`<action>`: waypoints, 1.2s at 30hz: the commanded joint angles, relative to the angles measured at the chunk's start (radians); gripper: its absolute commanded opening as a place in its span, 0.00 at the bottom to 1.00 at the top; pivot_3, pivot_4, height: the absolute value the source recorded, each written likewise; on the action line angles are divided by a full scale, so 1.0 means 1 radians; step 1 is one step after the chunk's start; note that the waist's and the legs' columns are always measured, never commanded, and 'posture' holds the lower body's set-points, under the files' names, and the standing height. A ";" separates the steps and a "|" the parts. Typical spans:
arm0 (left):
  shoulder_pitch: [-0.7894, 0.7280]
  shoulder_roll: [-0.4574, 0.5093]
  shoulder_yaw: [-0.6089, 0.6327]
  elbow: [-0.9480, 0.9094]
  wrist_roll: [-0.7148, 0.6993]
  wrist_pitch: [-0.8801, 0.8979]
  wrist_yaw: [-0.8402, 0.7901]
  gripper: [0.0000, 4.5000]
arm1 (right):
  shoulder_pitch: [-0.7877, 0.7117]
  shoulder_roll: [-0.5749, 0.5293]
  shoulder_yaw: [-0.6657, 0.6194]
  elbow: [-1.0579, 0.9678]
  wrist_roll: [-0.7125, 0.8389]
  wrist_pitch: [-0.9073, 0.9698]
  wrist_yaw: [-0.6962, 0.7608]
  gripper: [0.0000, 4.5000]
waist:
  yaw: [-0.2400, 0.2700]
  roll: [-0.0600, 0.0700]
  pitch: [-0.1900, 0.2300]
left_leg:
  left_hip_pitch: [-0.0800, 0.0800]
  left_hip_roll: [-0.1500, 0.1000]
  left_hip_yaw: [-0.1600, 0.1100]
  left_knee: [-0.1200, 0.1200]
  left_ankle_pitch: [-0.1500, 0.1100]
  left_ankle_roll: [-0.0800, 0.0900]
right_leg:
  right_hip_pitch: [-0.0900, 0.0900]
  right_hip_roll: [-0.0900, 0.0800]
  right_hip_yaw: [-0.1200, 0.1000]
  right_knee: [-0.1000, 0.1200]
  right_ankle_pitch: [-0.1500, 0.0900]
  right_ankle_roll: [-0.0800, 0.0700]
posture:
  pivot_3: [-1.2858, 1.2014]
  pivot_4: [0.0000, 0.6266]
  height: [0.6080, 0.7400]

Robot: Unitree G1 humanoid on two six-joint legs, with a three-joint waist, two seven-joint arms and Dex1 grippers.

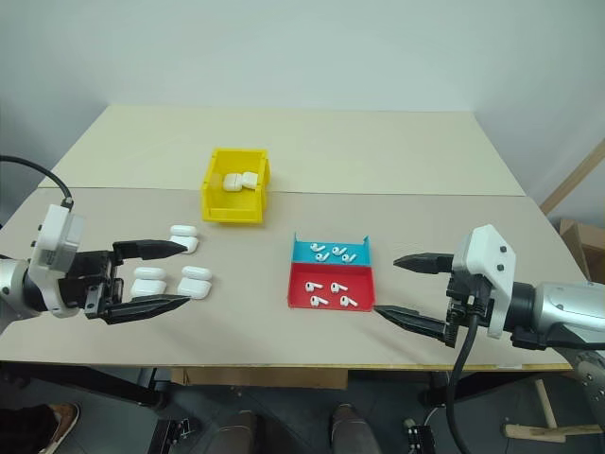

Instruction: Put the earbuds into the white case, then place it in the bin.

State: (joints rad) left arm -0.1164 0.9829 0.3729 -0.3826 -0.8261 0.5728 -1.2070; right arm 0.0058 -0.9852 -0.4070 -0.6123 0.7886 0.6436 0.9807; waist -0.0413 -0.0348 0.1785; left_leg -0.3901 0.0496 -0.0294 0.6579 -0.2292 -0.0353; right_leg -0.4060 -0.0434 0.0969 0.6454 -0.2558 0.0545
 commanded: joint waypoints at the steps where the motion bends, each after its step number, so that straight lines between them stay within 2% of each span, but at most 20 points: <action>1: -0.001 0.002 0.024 -0.028 -0.003 -0.019 -0.002 1.00 | -0.012 -0.009 -0.013 -0.009 -0.004 -0.019 0.004 0.99 | 0.000 0.000 0.000 | 0.000 0.000 0.000 0.000 0.000 0.000 | 0.000 0.000 0.000 0.000 0.000 0.000 | 0.52 0.24 1.00; 8: 0.015 0.026 0.028 -0.050 0.022 -0.022 0.002 1.00 | -0.003 -0.006 -0.017 -0.014 -0.008 -0.023 0.005 0.99 | 0.000 0.000 0.000 | 0.000 0.000 0.000 0.000 0.000 0.000 | 0.000 0.000 0.000 0.000 0.000 0.000 | 0.52 0.24 1.00; 11: -0.010 0.033 0.023 -0.064 0.033 0.015 0.072 1.00 | -0.012 -0.005 -0.005 -0.005 -0.016 -0.026 0.005 0.99 | 0.000 0.000 0.000 | 0.000 0.000 0.000 0.000 0.000 0.000 | 0.000 0.000 0.000 0.000 0.000 0.000 | 0.52 0.24 1.00; 21: -0.116 0.165 0.034 -0.177 -0.017 0.364 0.380 1.00 | -0.053 0.001 0.019 0.002 -0.028 -0.024 0.000 0.99 | -0.001 -0.001 0.001 | 0.000 0.000 0.000 0.000 0.000 0.000 | 0.000 0.000 0.000 0.000 0.000 0.000 | 0.52 0.24 1.00; 24: -0.266 0.251 -0.078 -0.149 -0.062 0.605 0.478 1.00 | -0.058 0.010 0.030 0.000 -0.029 -0.022 -0.016 0.99 | 0.002 -0.004 0.003 | 0.000 0.000 -0.001 0.000 0.000 0.000 | 0.000 0.000 0.000 0.001 0.000 0.000 | 0.52 0.24 1.00; 26: -0.451 0.287 -0.200 -0.078 -0.095 0.832 0.494 1.00 | -0.064 0.012 0.034 0.002 -0.027 -0.020 -0.021 0.99 | 0.005 -0.004 0.003 | 0.000 0.000 -0.001 0.000 0.000 0.000 | 0.000 0.000 0.000 0.000 0.000 0.001 | 0.52 0.24 1.00; 28: -0.610 0.273 -0.297 -0.026 -0.097 1.003 0.529 1.00 | -0.063 0.011 0.036 0.001 -0.028 -0.021 -0.019 0.99 | 0.004 -0.005 0.003 | 0.000 -0.001 -0.001 0.001 0.000 0.000 | 0.001 0.000 0.000 0.000 0.001 0.002 | 0.52 0.24 1.00; 31: -0.722 0.290 -0.424 0.037 -0.132 1.042 0.641 1.00 | -0.069 0.008 0.039 0.004 -0.026 -0.018 -0.018 0.99 | -0.003 -0.004 0.003 | 0.000 -0.001 -0.001 -0.001 0.000 0.000 | 0.000 0.000 0.000 0.000 0.000 0.002 | 0.52 0.24 1.00; 33: -0.792 0.331 -0.557 0.118 -0.206 1.042 0.727 1.00 | -0.071 0.003 0.037 0.007 -0.022 -0.013 -0.013 0.99 | -0.005 -0.005 0.003 | -0.001 -0.001 -0.001 -0.002 0.000 0.000 | -0.002 0.000 0.000 0.000 -0.001 0.001 | 0.52 0.24 1.00; 36: -0.869 0.345 -0.672 0.241 -0.322 1.042 0.879 1.00 | -0.082 -0.008 0.041 0.014 -0.018 -0.008 -0.003 0.99 | -0.005 -0.004 0.004 | -0.002 -0.001 -0.001 -0.002 0.000 0.000 | -0.004 0.000 0.001 0.002 -0.001 0.001 | 0.52 0.24 1.00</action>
State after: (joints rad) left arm -0.9422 1.3019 -0.2689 -0.1911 -1.0918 1.6108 -0.4055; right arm -0.0606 -0.9748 -0.3496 -0.5859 0.7598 0.6404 0.9667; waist -0.0466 -0.0391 0.1822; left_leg -0.3925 0.0484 -0.0306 0.6560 -0.2296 -0.0354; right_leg -0.4102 -0.0434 0.0975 0.6475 -0.2564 0.0557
